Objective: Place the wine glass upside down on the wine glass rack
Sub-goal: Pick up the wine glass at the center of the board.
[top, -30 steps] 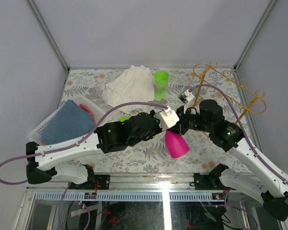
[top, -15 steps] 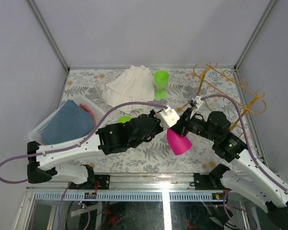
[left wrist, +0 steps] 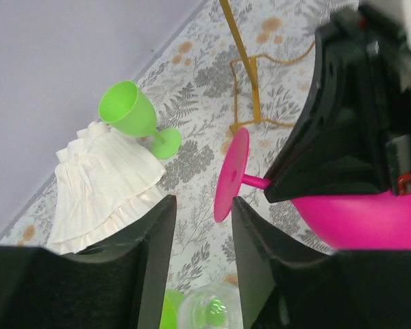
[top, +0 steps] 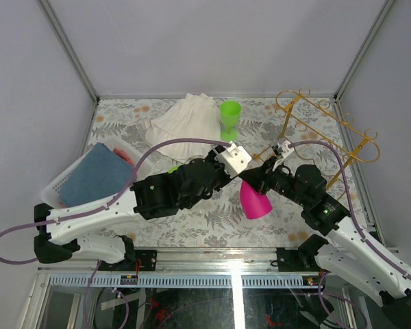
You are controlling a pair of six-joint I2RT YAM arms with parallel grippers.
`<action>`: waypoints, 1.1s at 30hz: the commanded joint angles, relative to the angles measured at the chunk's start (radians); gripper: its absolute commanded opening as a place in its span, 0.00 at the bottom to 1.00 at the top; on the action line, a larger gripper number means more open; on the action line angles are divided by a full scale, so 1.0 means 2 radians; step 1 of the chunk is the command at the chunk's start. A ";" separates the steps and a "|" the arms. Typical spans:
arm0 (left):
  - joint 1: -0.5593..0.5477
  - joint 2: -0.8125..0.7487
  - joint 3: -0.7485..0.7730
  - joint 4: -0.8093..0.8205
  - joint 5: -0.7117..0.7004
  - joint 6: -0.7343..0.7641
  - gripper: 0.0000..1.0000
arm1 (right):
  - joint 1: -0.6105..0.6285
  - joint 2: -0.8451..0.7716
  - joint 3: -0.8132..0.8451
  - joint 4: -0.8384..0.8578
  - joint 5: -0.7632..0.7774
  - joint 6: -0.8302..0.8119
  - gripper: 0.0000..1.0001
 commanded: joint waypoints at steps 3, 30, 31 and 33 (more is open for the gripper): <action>0.003 -0.021 0.041 0.031 0.010 -0.025 0.50 | -0.002 -0.040 -0.035 0.054 0.060 -0.017 0.00; 0.215 -0.001 0.041 0.054 0.127 -0.155 0.78 | -0.002 -0.009 -0.218 0.533 0.226 -0.250 0.00; 0.218 -0.005 0.035 0.057 0.123 -0.157 0.79 | -0.002 0.012 -0.214 0.557 0.230 -0.251 0.00; 0.228 -0.011 0.024 0.063 0.121 -0.166 0.81 | -0.002 0.058 -0.209 0.620 0.239 -0.258 0.00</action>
